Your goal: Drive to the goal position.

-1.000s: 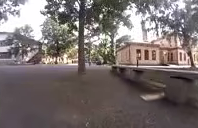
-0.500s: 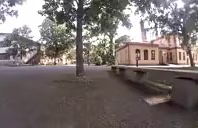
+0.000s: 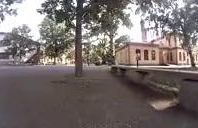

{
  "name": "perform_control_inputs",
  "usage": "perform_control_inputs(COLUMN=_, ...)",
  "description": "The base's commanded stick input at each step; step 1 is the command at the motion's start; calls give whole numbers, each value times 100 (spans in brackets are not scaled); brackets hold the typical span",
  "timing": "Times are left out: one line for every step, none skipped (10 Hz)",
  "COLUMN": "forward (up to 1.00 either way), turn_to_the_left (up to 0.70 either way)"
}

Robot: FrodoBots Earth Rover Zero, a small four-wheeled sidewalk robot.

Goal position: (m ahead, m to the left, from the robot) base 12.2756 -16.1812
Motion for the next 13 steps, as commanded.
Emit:
perform_control_inputs(forward=44, turn_to_the_left=2)
perform_control_inputs(forward=44, turn_to_the_left=2)
perform_control_inputs(forward=44, turn_to_the_left=2)
perform_control_inputs(forward=44, turn_to_the_left=2)
perform_control_inputs(forward=44, turn_to_the_left=2)
perform_control_inputs(forward=44, turn_to_the_left=2)
perform_control_inputs(forward=44, turn_to_the_left=2)
perform_control_inputs(forward=44, turn_to_the_left=2)
perform_control_inputs(forward=44, turn_to_the_left=2)
perform_control_inputs(forward=44, turn_to_the_left=2)
perform_control_inputs(forward=44, turn_to_the_left=2)
perform_control_inputs(forward=44, turn_to_the_left=2)
perform_control_inputs(forward=44, turn_to_the_left=2)
